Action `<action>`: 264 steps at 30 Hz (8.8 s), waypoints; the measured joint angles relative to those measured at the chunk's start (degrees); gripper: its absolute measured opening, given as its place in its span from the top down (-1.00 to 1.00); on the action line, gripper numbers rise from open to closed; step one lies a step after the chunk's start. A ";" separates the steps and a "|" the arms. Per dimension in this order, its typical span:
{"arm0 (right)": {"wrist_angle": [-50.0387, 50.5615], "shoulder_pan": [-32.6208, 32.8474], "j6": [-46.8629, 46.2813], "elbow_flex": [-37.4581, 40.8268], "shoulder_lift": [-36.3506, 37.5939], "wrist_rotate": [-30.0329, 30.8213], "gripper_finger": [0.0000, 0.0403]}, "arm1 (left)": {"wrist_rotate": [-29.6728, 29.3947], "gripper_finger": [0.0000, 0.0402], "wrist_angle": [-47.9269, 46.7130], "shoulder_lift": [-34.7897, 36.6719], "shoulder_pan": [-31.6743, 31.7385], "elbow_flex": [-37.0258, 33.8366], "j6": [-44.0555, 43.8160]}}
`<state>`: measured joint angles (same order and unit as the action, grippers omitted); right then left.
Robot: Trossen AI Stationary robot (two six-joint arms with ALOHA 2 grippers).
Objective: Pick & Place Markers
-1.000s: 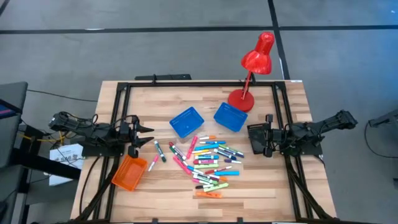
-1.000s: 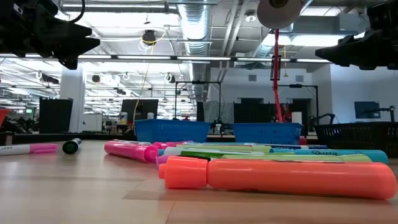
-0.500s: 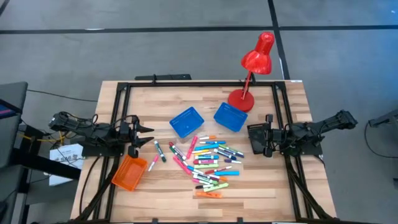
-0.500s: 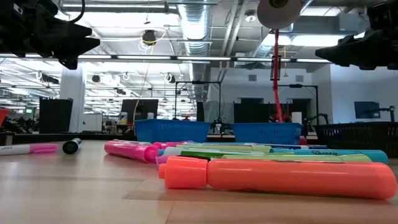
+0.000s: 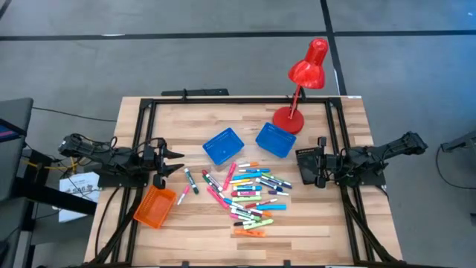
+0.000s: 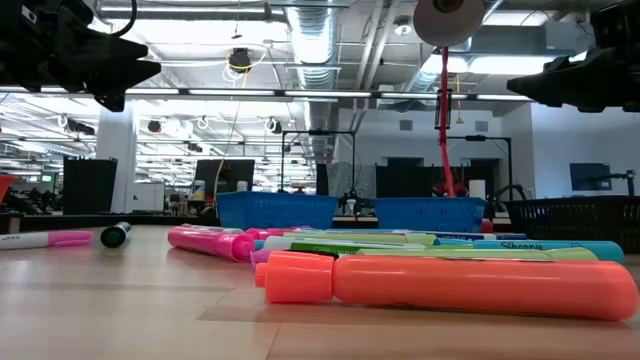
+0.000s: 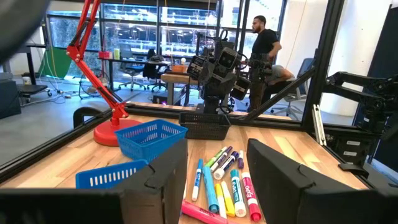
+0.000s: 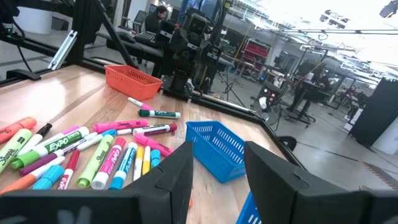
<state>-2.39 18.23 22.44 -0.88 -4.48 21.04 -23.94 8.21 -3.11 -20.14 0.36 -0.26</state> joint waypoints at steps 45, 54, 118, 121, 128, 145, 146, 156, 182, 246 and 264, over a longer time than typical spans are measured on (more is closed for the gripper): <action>0.00 -0.01 0.00 -0.01 -0.01 0.00 0.33 | 0.02 0.19 0.00 0.00 -0.01 -0.01 0.00; 0.00 0.01 0.00 0.00 0.00 0.00 0.33 | 0.02 0.19 0.02 0.00 0.00 -0.01 -0.02; 0.00 0.01 0.01 0.00 0.00 0.00 0.33 | 0.01 0.19 0.02 0.00 0.00 0.00 0.00; 0.00 -0.01 0.00 0.01 -0.01 0.00 0.33 | 0.00 0.19 0.02 0.00 0.00 0.00 -0.01; 0.00 0.01 0.00 0.01 -0.01 0.00 0.33 | 0.00 0.19 0.00 0.00 0.00 0.00 -0.01; 0.00 -0.01 0.00 0.01 0.01 0.00 0.33 | 0.00 0.19 0.02 0.00 0.00 0.00 -0.02; 0.00 -0.01 0.01 -0.01 0.00 0.00 0.33 | 0.00 0.19 0.02 0.00 -0.01 -0.02 -0.02; -0.43 -0.75 0.00 0.06 0.01 0.11 0.33 | 0.02 0.19 0.47 0.00 0.00 0.00 -0.02; -30.05 -8.64 -9.33 0.01 -0.24 -1.48 0.33 | -1.09 0.22 8.71 -11.41 2.39 7.17 -2.70; 0.24 -25.03 -12.94 -47.33 -72.44 -13.55 -0.13 | 16.07 0.45 -47.34 -81.35 10.43 37.83 1.53; -1.38 -25.12 -10.78 -47.31 -72.44 -13.46 -0.13 | 23.74 0.57 -60.72 -62.52 10.49 46.62 -25.94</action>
<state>-3.77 -6.90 11.65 -48.18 -76.93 7.57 -0.21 -52.51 -65.64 -9.65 46.98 -26.20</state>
